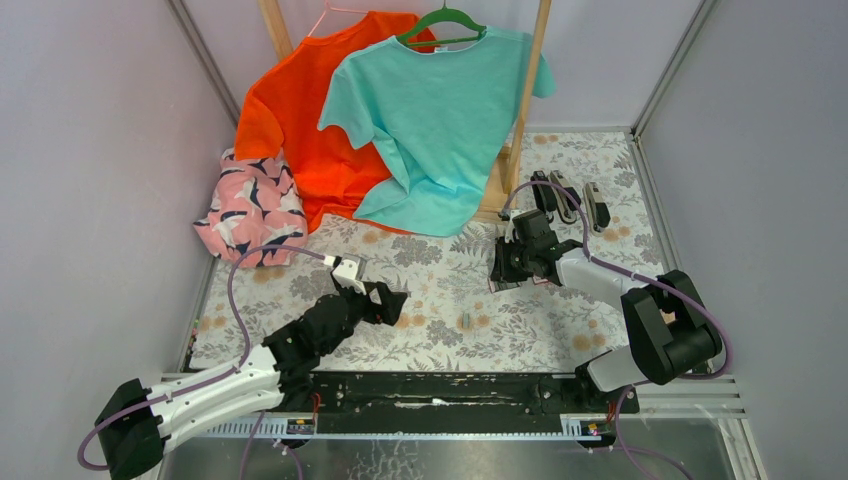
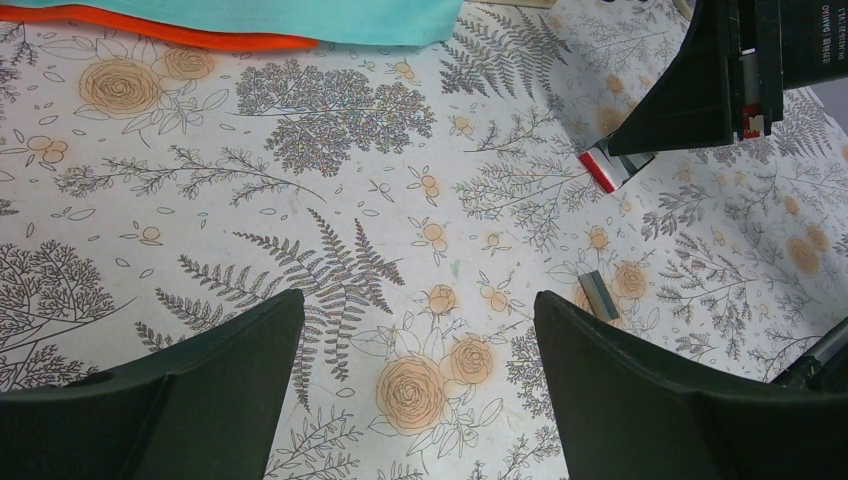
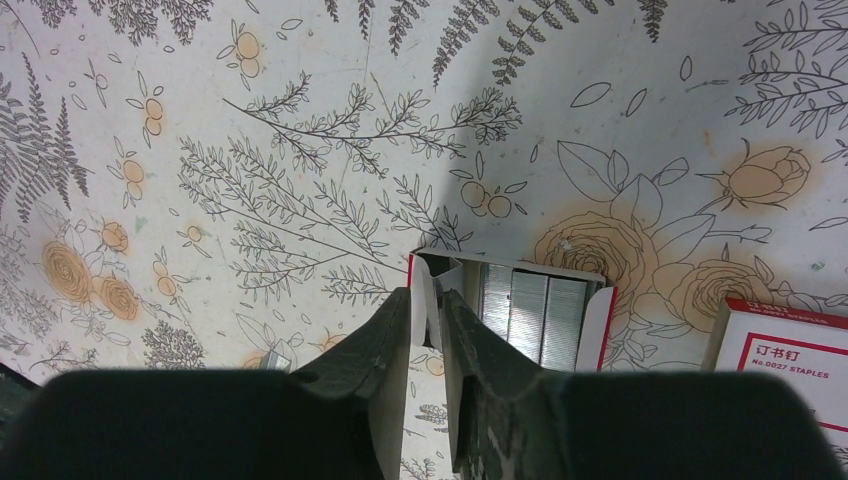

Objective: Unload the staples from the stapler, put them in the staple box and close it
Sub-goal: Place the staple in the staple box.

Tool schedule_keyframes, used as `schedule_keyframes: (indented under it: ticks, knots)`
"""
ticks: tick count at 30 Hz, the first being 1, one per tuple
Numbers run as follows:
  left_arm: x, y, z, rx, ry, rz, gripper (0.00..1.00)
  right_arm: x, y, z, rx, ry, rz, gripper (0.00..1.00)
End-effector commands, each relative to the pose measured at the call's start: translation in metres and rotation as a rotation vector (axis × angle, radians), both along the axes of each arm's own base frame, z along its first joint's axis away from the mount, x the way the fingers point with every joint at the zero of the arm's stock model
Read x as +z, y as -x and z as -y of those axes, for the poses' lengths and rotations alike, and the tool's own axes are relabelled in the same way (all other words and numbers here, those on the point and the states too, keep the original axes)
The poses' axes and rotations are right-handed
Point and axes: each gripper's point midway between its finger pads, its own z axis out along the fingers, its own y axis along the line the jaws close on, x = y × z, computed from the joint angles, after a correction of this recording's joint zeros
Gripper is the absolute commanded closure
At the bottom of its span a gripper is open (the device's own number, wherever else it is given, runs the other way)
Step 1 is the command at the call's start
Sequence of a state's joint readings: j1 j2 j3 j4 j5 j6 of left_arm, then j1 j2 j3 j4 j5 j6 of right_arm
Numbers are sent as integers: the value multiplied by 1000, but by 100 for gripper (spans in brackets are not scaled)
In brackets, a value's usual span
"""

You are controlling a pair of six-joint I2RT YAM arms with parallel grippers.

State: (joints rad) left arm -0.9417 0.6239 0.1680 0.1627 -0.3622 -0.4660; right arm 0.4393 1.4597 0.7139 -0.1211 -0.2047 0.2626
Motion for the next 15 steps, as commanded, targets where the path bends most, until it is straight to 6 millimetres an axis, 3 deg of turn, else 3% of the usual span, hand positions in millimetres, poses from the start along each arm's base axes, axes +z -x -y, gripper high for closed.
schedule_keyframes:
  ticks: [1, 7, 15]
  knots:
    - [19, -4, 4, 5, 52, 33, 8, 13, -7, -7, 3, -44, 36, 76]
    - [19, -4, 4, 6, 52, 33, 8, 16, -8, -5, -3, -39, 50, 83]
    - [19, -4, 4, 6, 52, 33, 8, 4, -9, 1, -11, 8, 28, 86]
